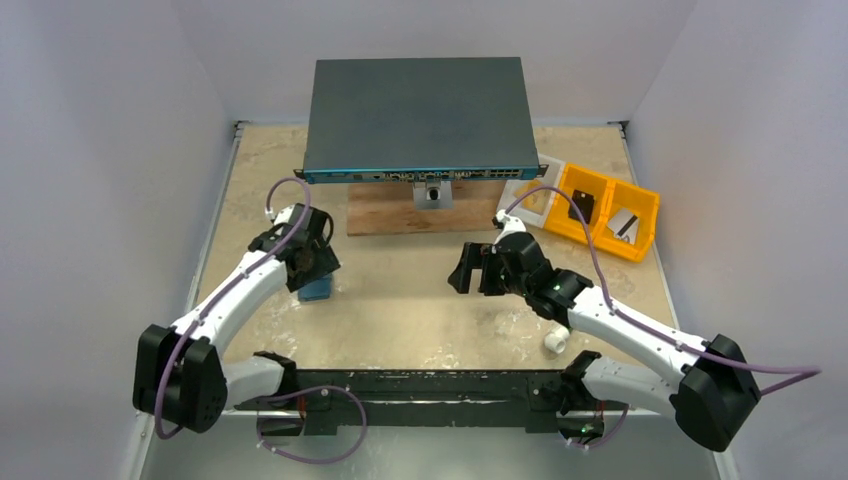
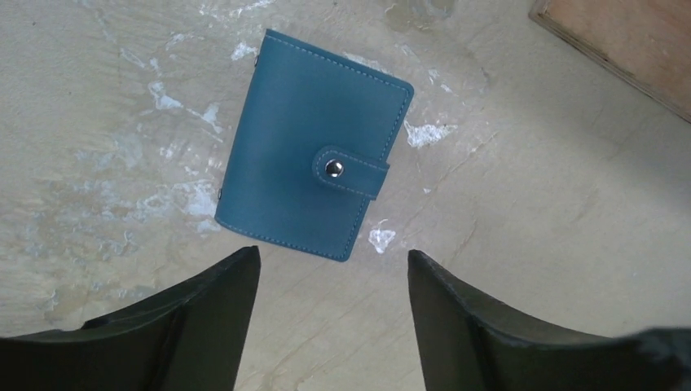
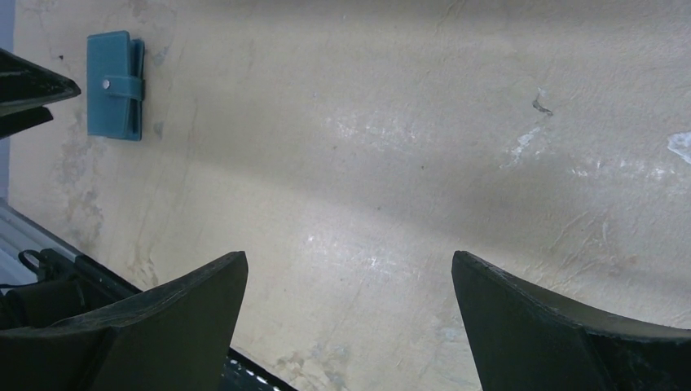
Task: Take the credit cards out of the card holder
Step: Open the card holder at the center of the board.
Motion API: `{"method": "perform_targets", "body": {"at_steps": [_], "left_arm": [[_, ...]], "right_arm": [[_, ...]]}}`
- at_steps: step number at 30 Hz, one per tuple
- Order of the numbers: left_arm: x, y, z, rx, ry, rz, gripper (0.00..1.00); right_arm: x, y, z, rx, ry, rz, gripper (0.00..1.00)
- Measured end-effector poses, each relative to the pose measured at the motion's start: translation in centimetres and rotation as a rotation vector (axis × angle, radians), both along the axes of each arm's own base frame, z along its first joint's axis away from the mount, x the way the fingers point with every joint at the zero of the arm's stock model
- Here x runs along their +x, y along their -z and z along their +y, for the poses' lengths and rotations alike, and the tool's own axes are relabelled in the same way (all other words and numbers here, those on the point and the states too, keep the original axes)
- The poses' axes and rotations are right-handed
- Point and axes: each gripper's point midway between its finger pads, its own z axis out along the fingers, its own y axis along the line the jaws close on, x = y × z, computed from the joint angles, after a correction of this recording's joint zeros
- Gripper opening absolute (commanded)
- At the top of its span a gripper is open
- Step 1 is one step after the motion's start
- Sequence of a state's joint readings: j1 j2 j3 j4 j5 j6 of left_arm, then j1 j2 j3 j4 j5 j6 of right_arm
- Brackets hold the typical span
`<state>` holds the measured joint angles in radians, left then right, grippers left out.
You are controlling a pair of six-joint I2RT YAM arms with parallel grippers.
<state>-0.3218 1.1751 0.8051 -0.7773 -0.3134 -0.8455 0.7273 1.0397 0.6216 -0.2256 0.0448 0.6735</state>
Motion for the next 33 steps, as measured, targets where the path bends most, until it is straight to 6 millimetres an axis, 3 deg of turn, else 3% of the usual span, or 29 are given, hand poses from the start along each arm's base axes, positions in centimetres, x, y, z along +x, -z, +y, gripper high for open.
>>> {"method": "perform_targets", "body": {"at_steps": [5, 9, 15, 19, 25, 33], "left_arm": [[1.9, 1.9, 0.2, -0.018, -0.018, 0.024, 0.42], [2.5, 4.0, 0.6, -0.012, -0.045, 0.072, 0.41], [2.9, 4.9, 1.2, -0.015, -0.070, 0.076, 0.34], [3.0, 5.2, 1.3, -0.012, -0.073, 0.079, 0.26], [3.2, 5.2, 1.2, -0.015, -0.071, 0.076, 0.00], [2.9, 4.7, -0.2, -0.059, -0.049, 0.066, 0.00]], "right_arm": [[0.2, 1.1, 0.6, -0.010, -0.016, 0.025, 0.99], [0.2, 1.9, 0.6, -0.033, -0.027, 0.041, 0.99], [0.5, 1.6, 1.2, -0.034, -0.049, 0.038, 0.99], [0.6, 1.8, 1.4, -0.039, -0.055, 0.043, 0.99], [0.6, 2.2, 1.4, -0.045, -0.060, 0.051, 0.99], [0.6, 2.1, 1.5, -0.042, -0.061, 0.051, 0.99]]}}
